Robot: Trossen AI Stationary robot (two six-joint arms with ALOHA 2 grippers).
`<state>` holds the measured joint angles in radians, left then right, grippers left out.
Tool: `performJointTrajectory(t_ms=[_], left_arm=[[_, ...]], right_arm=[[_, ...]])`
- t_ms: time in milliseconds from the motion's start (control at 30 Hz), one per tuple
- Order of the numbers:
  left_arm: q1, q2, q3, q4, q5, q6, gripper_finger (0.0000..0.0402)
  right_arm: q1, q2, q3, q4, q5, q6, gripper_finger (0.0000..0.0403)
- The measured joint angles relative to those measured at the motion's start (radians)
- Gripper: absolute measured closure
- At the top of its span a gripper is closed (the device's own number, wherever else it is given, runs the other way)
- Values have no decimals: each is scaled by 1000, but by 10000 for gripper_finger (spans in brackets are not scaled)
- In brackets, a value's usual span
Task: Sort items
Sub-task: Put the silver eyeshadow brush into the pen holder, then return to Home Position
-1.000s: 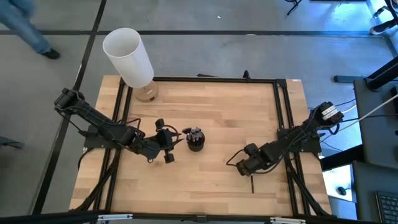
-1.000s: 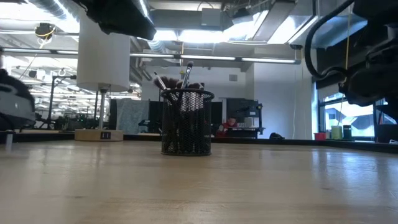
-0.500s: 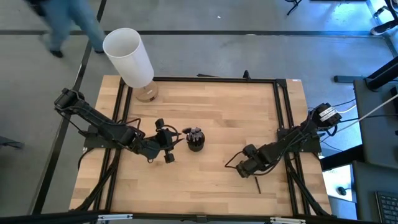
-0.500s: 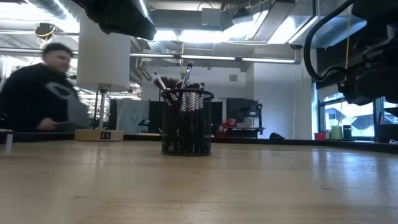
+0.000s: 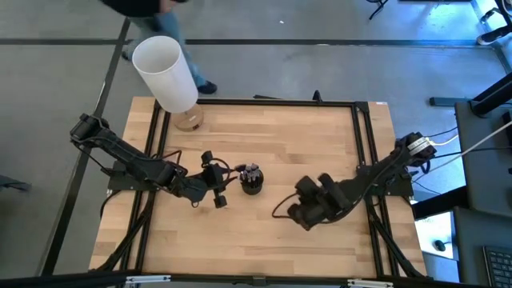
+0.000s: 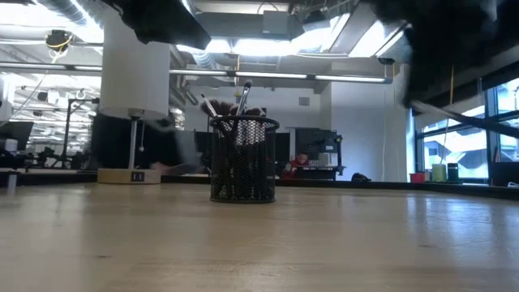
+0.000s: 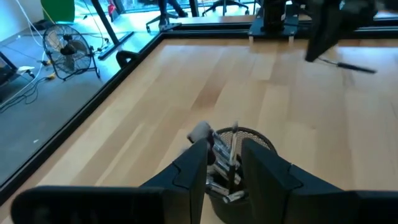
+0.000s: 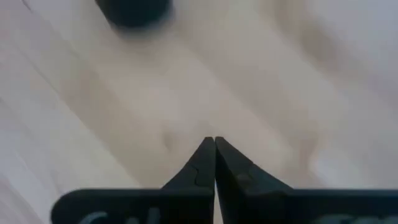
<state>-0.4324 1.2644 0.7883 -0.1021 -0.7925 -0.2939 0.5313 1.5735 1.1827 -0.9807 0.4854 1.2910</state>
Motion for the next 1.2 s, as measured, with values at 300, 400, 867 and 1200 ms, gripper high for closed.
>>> performJointTrajectory(t_ms=[300, 400, 867, 1200], left_arm=[[-5, 0, 0, 24, -36, 38, 307], [-5, 0, 0, 24, -53, 45, 307], [-4, 0, 0, 21, -81, 72, 307], [0, 0, 1, 13, -80, 72, 307]], right_arm=[[-86, -27, 106, 319, 331, -450, 402], [-126, -28, 106, 499, 384, -625, 402], [-252, 72, -52, 1272, 466, -1097, 402], [-288, 122, -183, 1402, 342, -983, 357]])
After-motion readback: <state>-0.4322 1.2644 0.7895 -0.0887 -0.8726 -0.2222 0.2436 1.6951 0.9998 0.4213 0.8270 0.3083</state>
